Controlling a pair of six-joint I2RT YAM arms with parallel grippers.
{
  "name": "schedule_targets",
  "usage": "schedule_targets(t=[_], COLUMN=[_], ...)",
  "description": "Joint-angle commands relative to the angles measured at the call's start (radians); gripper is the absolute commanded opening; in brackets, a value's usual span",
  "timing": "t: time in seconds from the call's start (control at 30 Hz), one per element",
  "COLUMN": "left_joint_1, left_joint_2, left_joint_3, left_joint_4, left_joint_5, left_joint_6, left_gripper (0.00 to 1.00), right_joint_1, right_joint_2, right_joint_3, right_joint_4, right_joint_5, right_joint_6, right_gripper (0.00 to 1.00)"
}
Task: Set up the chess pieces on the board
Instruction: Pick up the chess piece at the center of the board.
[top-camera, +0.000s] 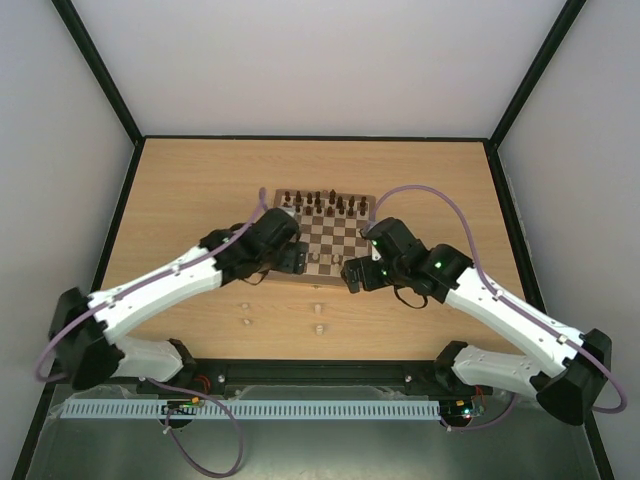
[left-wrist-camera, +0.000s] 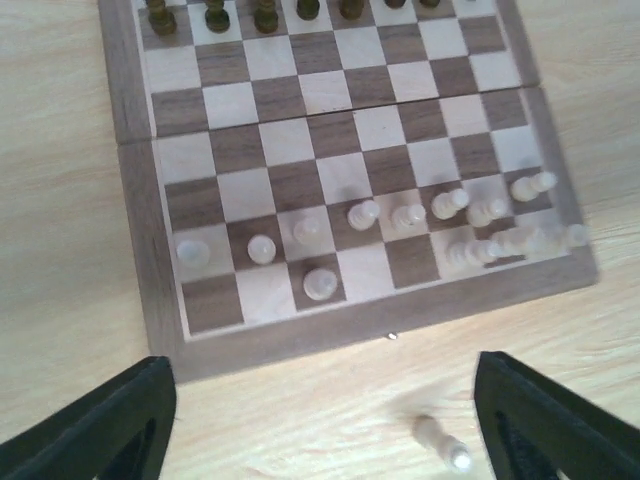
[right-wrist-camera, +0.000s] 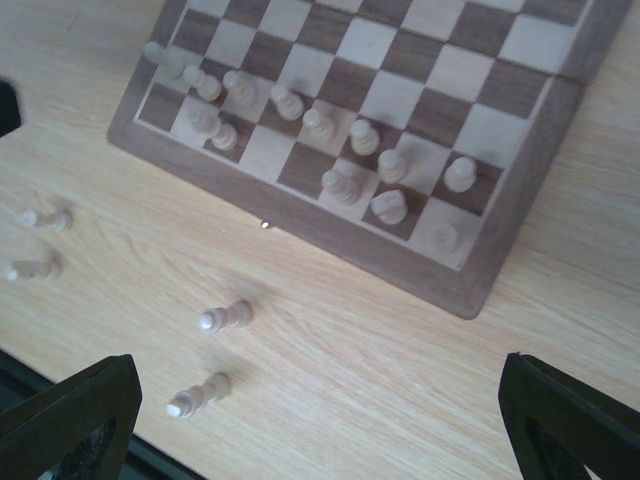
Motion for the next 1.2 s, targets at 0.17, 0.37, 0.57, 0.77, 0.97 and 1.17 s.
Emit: schedule_targets(t=[0.17,0.37,0.57,0.77,0.97,1.17], left_joint_1=[-0.072,-0.076,-0.076,-0.076,-0.076,-0.076], left_joint_2=[-0.331,-0.465,-0.537,-0.528,-0.521,-0.568], left_joint_3=[-0.220,-0.263,-0.290,-0.292,-0.287,-0.277], left_joint_4=[0.037,0.000,-0.012,-0.020,-0.023,-0.046], left_joint_5=[0.041,0.012,0.000,-0.030,-0.051,-0.069], left_joint_6=[-0.135,-0.178,-0.195,-0.201,-0.201,-0.203], left_gripper=[0.99,0.99,0.99,0.99,0.99,0.99], right_joint_1=[0.033,0.167,0.232,0.249,0.272,0.288], right_joint_2=[0.088,0.225,0.324,0.412,0.504,0.587], right_joint_3=[-0.001,0.043,0.064,0.098,0.145,0.180], right_joint_4=[0.018,-0.012,-0.011,-0.004,0.003,0.009], right_joint_5=[-0.164,-0.076,-0.022,-0.018,-0.017,-0.019], right_joint_6=[0.002,0.059,0.095,0.082,0.068,0.064], right_gripper=[0.99,0.90,0.74,0.63,0.56,0.49])
